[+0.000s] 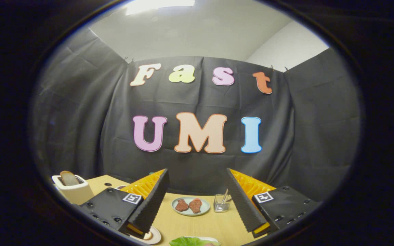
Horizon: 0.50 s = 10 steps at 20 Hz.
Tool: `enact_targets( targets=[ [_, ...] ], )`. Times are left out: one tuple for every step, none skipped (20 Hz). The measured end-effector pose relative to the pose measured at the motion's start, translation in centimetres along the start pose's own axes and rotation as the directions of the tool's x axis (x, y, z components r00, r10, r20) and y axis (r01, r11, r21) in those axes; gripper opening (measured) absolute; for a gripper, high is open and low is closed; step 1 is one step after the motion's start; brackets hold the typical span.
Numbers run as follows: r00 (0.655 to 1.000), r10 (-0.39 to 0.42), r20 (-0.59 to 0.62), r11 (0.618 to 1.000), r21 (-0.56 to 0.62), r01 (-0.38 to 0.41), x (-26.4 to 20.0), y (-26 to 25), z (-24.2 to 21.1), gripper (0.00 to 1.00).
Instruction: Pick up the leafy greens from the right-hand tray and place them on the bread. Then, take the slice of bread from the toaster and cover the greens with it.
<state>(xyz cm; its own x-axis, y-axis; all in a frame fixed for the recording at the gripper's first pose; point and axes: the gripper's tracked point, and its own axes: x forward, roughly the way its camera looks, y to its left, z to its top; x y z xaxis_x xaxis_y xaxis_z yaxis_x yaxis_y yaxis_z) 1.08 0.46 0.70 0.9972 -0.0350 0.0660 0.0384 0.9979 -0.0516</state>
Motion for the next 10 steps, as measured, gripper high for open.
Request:
enact_targets(
  targets=[
    [1.000,0.002,-0.008,1.000,0.004,-0.002,0.15,0.36,-0.32,1.00],
    [1.000,0.005,-0.011,1.000,0.008,-0.005,0.20,0.60,-0.55,1.00],
    [1.000,0.005,-0.009,1.000,0.014,-0.005,0.21,0.78,-0.42,1.00],
    [1.000,0.006,-0.008,1.000,0.019,-0.006,0.23,0.93,-0.41,1.00],
    [1.000,0.008,-0.009,1.000,0.023,-0.008,0.23,1.08,-0.52,1.00],
    [1.000,0.007,-0.011,1.000,0.025,-0.007,0.24,1.10,-0.71,1.00],
    [1.000,0.005,-0.014,1.000,0.026,-0.005,0.15,1.09,-0.82,1.00],
    [1.000,0.002,-0.017,1.000,0.028,-0.001,0.14,1.11,-0.94,1.00],
    [1.000,-0.002,-0.018,1.000,0.031,0.003,0.15,1.08,-0.94,1.00],
    [1.000,-0.005,-0.013,0.999,0.036,0.005,0.13,1.08,-0.82,1.00]
  ],
)
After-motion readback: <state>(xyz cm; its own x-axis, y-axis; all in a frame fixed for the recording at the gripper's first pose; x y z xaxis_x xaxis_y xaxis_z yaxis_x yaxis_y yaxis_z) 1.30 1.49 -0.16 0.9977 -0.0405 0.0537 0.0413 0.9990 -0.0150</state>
